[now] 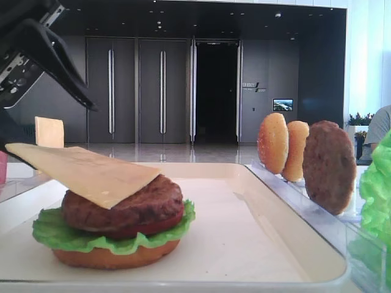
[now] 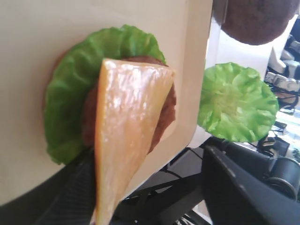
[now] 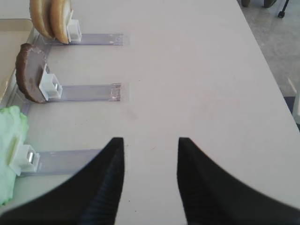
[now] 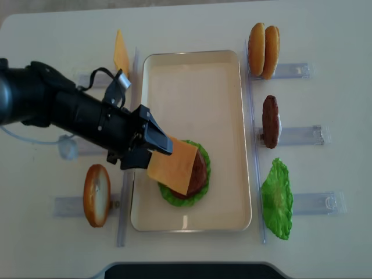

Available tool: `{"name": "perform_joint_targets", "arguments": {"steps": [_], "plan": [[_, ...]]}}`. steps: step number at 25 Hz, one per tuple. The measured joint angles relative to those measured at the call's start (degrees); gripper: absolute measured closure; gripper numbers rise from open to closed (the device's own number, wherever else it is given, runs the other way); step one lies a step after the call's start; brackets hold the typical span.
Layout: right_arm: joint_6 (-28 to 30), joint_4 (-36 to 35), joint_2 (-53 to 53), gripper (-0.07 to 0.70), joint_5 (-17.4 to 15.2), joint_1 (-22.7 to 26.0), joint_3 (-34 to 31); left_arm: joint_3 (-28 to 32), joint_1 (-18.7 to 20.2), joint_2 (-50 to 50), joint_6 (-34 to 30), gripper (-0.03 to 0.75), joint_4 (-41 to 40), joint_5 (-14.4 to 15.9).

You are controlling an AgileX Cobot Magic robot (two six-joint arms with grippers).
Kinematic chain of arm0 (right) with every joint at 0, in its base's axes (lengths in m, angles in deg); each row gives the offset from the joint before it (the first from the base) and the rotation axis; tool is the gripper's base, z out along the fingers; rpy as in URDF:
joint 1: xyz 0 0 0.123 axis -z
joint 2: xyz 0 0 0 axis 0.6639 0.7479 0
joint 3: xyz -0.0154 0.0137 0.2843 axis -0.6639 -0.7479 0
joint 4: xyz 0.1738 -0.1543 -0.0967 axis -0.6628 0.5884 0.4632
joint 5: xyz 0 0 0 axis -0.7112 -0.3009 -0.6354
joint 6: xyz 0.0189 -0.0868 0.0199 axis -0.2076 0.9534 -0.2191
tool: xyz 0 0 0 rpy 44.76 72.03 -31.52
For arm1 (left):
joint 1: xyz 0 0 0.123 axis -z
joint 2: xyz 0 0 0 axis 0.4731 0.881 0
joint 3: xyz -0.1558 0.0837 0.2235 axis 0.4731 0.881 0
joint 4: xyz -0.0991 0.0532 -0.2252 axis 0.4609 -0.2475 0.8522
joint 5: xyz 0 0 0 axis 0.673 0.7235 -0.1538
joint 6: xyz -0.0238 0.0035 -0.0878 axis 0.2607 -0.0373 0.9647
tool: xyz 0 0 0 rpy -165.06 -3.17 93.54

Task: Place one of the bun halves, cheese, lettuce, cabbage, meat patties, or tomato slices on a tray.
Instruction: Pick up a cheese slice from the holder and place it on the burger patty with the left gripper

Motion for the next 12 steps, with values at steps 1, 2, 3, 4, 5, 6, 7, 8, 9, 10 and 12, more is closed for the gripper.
{"name": "perform_joint_targets", "arguments": {"steps": [1, 2, 3, 4, 5, 6, 7, 8, 9, 10, 12], "plan": [[0.0, 0.0, 0.0, 0.338, 0.0, 0.0, 0.0, -1.1, 0.0, -0.1, 2.0, 0.209, -2.2, 0.0], [0.0, 0.0, 0.0, 0.338, 0.0, 0.0, 0.0, -2.0, 0.0, -0.3, 3.5, 0.211, -3.6, 0.0], [0.0, 0.0, 0.0, 0.338, 0.0, 0.0, 0.0, -2.7, 0.0, -0.3, 4.6, 0.211, -4.7, 0.0], [0.0, 0.0, 0.0, 0.338, 0.0, 0.0, 0.0, -3.4, 0.0, -0.3, 5.2, 0.211, -5.3, 0.0], [0.0, 0.0, 0.0, 0.338, 0.0, 0.0, 0.0, -3.9, 0.0, -0.3, 5.8, 0.213, -5.7, 0.0], [0.0, 0.0, 0.0, 0.338, 0.0, 0.0, 0.0, -4.4, 0.0, -0.3, 6.4, 0.213, -6.2, 0.1], [0.0, 0.0, 0.0, 0.338, 0.0, 0.0, 0.0, -4.8, 0.0, -0.3, 7.0, 0.213, -7.0, 0.4], [0.0, 0.0, 0.0, 0.338, 0.0, 0.0, 0.0, -5.3, 0.0, -0.3, 7.9, 0.213, -8.0, 0.7], [0.0, 0.0, 0.0, 0.338, 0.0, 0.0, 0.0, -5.8, 0.0, -0.3, 8.6, 0.213, -8.9, 1.2], [0.0, 0.0, 0.0, 0.338, 0.0, 0.0, 0.0, -6.1, 0.0, -0.3, 9.1, 0.213, -9.6, 1.6], [0.0, 0.0, 0.0, 0.338, 0.0, 0.0, 0.0, -6.7, 0.0, -0.3, 9.8, 0.213, -10.2, 2.8]]}}
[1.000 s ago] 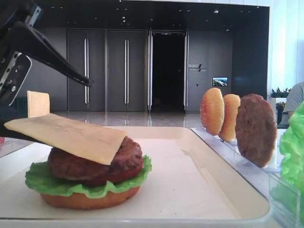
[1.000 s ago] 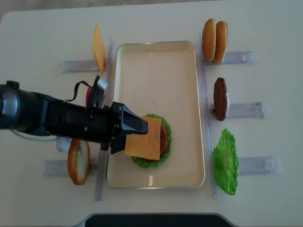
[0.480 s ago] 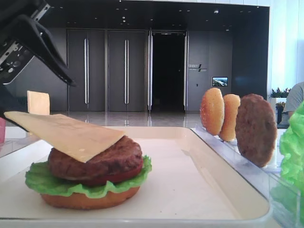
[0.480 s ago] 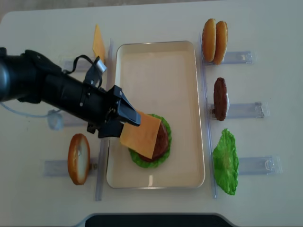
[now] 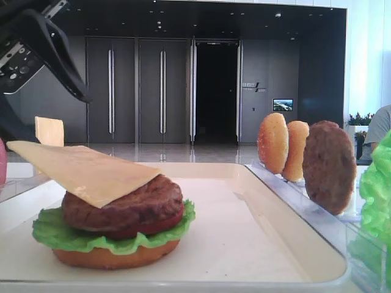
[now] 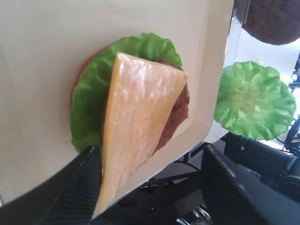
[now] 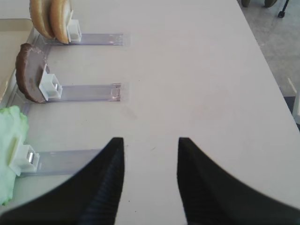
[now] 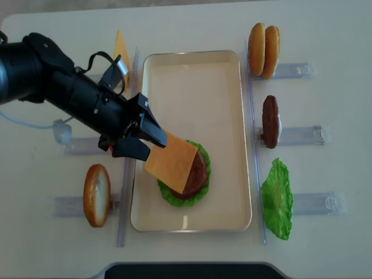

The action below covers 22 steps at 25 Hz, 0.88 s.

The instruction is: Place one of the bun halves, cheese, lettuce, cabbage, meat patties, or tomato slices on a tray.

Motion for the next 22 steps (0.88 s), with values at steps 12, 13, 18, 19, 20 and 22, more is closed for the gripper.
{"name": "perform_joint_targets", "arguments": {"steps": [12, 13, 18, 19, 20, 22], "plan": [[0.0, 0.0, 0.0, 0.338, 0.0, -0.3, 0.0, -1.3, 3.8, 0.0, 2.3, 0.267, -2.2, 1.3], [0.0, 0.0, 0.0, 0.338, 0.0, -0.4, 0.0, -1.7, 4.5, 0.0, 2.3, 0.268, -2.3, 1.2], [0.0, 0.0, 0.0, 0.338, 0.0, -1.1, 0.0, -7.5, 5.2, -0.2, 4.4, 0.269, -4.4, 1.7], [0.0, 0.0, 0.0, 0.338, 0.0, -1.1, 0.0, -9.0, 5.2, -0.4, 5.5, 0.269, -6.2, 2.4], [0.0, 0.0, 0.0, 0.338, 0.0, -1.1, 0.0, -10.9, 5.2, -0.8, 6.7, 0.269, -8.4, 3.1], [0.0, 0.0, 0.0, 0.338, 0.0, -1.2, 0.0, -14.8, 5.2, -1.6, 10.5, 0.269, -13.5, 5.0]]}}
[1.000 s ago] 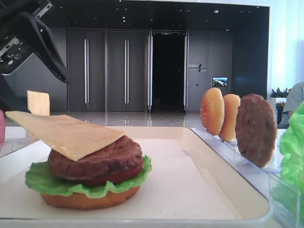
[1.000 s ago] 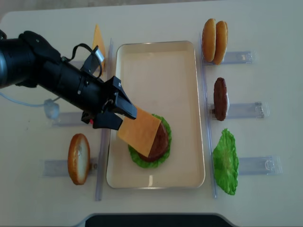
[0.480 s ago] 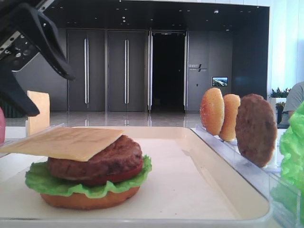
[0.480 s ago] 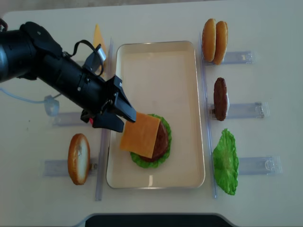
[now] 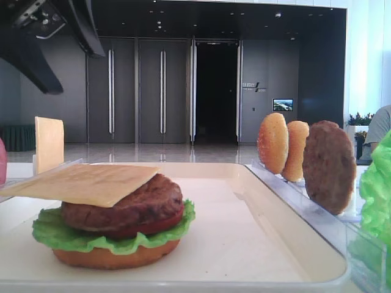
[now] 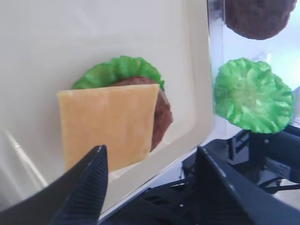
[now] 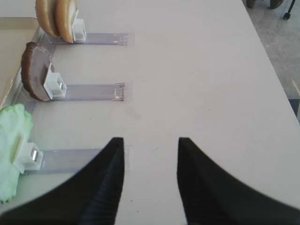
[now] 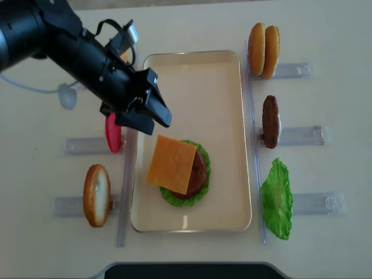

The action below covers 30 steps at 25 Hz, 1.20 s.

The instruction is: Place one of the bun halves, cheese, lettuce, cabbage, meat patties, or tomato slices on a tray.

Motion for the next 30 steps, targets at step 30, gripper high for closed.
{"name": "perform_joint_targets", "arguments": {"steps": [30], "plan": [[0.0, 0.0, 0.0, 0.338, 0.0, -0.1, 0.0, -11.2, -14.5, -4.1, 9.7, 0.282, -36.4, 5.7]]}}
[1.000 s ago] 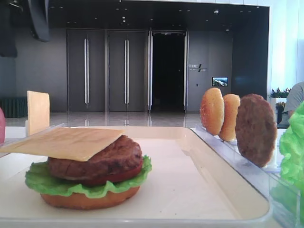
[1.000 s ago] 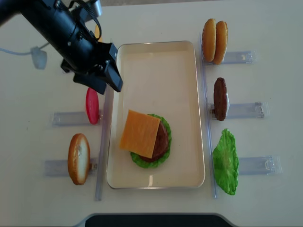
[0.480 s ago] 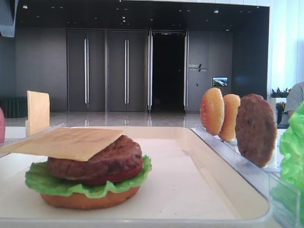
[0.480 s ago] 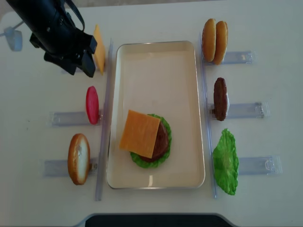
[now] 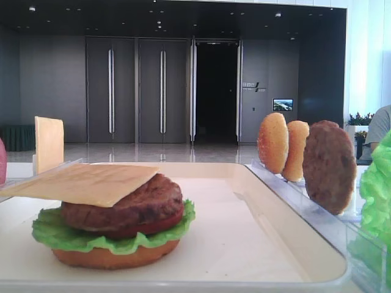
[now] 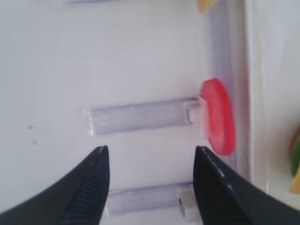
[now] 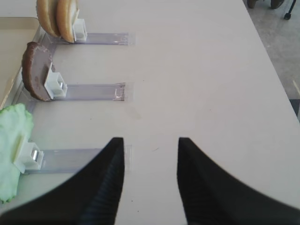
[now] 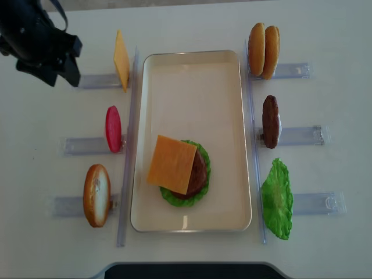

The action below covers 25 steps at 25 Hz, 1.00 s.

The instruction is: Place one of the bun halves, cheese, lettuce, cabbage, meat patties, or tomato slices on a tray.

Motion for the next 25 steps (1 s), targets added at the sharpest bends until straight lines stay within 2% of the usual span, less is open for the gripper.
{"name": "perform_joint_targets", "arguments": {"steps": [3, 6, 13, 16, 25], "plan": [[0.0, 0.0, 0.0, 0.338, 0.0, 0.0, 0.0, 0.0, -5.5, 0.0, -0.5, 0.282, -0.4, 0.0], [0.0, 0.0, 0.0, 0.338, 0.0, 0.0, 0.0, 0.1, -8.0, -0.5, -0.9, 0.282, -0.7, 0.0], [0.0, 0.0, 0.0, 0.338, 0.0, 0.0, 0.0, 5.1, -8.3, -8.0, -2.1, 0.318, -0.8, 0.0], [0.0, 0.0, 0.0, 0.338, 0.0, 0.0, 0.0, 8.3, -8.3, -13.9, -2.1, 0.346, -0.8, 0.1], [0.0, 0.0, 0.0, 0.338, 0.0, 0.0, 0.0, 20.6, -8.3, -34.9, -4.2, 0.356, 1.5, 1.1]]}}
